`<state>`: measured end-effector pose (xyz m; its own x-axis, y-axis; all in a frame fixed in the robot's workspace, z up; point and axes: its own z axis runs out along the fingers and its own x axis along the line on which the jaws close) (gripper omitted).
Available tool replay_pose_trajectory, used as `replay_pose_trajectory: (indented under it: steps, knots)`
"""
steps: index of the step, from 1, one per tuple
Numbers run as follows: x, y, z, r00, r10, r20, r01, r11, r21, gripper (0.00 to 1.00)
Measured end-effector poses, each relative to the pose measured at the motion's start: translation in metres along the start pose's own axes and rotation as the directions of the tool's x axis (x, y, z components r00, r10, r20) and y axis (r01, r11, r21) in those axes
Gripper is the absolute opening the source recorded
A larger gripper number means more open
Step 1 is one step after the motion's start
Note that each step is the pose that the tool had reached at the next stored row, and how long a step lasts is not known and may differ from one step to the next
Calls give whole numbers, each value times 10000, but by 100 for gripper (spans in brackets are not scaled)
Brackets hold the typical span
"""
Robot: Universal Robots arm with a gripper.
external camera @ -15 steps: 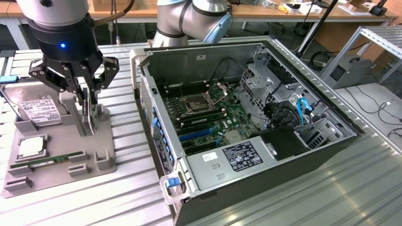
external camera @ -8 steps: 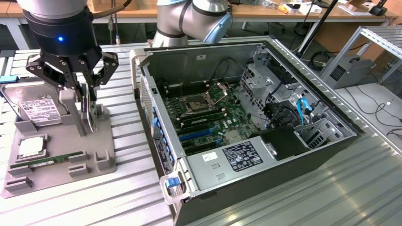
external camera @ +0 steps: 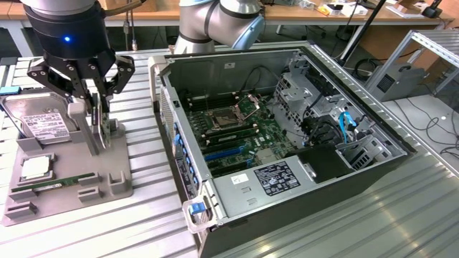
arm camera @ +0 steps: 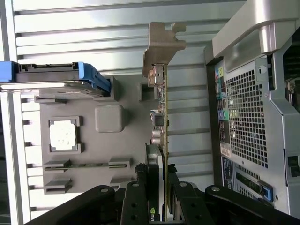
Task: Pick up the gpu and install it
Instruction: 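Pick up the gpu and move the gpu toward the slot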
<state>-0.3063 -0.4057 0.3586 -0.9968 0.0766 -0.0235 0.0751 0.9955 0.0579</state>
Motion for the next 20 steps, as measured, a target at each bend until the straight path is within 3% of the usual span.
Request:
replay_pose_trajectory:
  steps: [20]
  knots:
    - [-3, 8, -129, 10000, 0, 0, 0, 10000, -2, 27]
